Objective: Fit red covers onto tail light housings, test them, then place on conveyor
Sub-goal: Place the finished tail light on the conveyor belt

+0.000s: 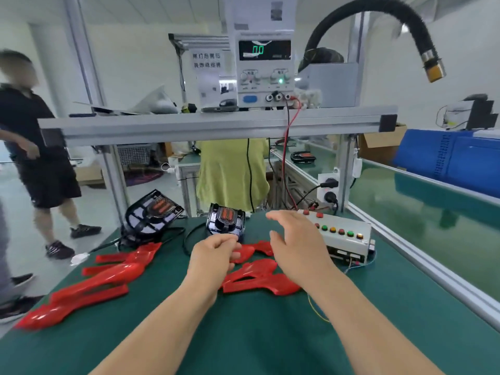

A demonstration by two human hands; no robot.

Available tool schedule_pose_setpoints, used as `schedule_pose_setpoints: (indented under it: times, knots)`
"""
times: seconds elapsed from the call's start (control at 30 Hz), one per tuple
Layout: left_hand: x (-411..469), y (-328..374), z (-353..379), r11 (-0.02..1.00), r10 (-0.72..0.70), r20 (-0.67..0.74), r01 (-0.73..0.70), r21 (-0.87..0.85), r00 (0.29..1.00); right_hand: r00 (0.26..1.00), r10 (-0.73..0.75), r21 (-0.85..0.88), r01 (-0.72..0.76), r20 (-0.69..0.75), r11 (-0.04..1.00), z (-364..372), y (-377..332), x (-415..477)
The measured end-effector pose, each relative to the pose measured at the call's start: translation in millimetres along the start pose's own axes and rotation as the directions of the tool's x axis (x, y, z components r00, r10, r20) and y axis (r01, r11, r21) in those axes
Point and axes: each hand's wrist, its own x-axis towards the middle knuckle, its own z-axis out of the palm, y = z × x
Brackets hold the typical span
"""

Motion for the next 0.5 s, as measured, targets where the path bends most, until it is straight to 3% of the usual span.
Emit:
schedule_pose_setpoints:
  times: [0.2, 0.5]
  knots:
    - [50.3, -28.2, -26.1, 0.997, -0.039, -0.145, 0.048, 0.061, 0.989, 0.995, 0.036, 0.122, -0.047, 0.089, 0.991, 39.3, -5.5, 4.9]
    - [104.2, -45.9, -26.1, 0.955, -0.067, -0.233, 0.130, 0.266, 0.970, 0.981, 0.068, 0.123, -0.091, 0.184, 0.988, 61.9, 26.0, -13.4]
